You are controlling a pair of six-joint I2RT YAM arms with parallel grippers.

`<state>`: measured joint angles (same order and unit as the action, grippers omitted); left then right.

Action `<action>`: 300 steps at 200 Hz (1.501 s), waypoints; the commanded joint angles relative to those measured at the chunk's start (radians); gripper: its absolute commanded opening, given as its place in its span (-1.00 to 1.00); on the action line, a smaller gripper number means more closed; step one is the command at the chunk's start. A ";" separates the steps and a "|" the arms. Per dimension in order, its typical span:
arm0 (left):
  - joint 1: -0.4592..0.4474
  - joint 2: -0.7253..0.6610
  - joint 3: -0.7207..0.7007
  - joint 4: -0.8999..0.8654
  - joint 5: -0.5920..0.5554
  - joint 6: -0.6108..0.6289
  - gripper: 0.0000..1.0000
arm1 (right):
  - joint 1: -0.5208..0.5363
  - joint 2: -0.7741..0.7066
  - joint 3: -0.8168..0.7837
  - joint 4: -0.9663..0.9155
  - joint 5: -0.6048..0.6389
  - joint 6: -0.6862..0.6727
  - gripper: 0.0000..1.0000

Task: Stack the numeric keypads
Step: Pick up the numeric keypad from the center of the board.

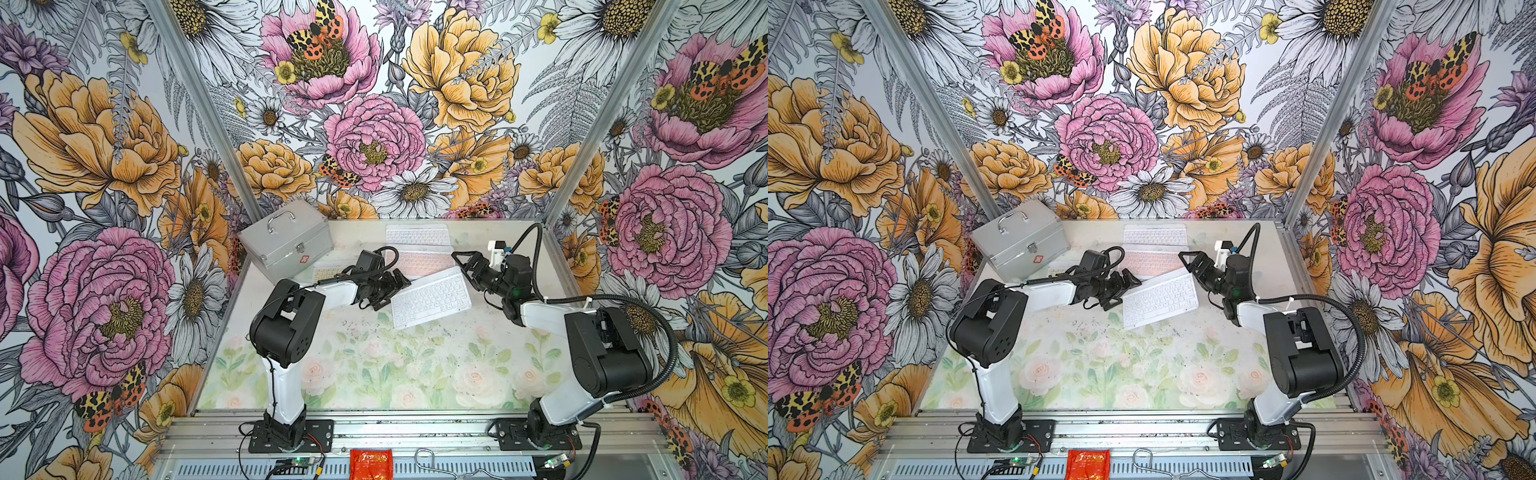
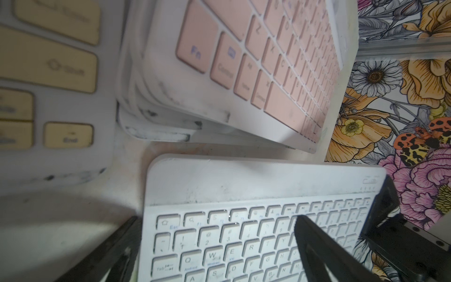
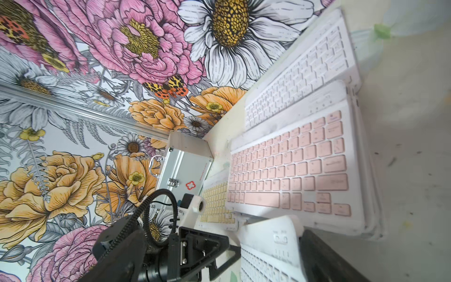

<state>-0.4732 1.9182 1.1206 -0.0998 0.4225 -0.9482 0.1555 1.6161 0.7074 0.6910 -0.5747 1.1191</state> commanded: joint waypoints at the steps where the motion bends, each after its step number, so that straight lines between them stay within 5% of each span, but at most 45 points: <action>1: -0.029 0.003 -0.032 0.059 0.053 -0.042 0.98 | 0.062 -0.003 -0.030 0.067 -0.042 0.111 0.98; 99: -0.039 -0.007 -0.072 0.119 0.048 -0.082 0.98 | 0.095 0.004 -0.068 0.175 0.137 0.285 0.91; 173: -0.039 -0.018 -0.081 0.127 0.041 -0.087 0.98 | 0.102 -0.094 -0.115 0.076 0.236 0.294 0.87; 300: -0.043 -0.035 -0.089 0.137 0.033 -0.096 0.98 | 0.162 -0.042 -0.089 0.229 0.232 0.331 0.84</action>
<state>-0.4858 1.8973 1.0504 0.0174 0.4179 -1.0225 0.2680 1.5520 0.6067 0.9188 -0.2798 1.4097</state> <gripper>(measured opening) 0.987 0.920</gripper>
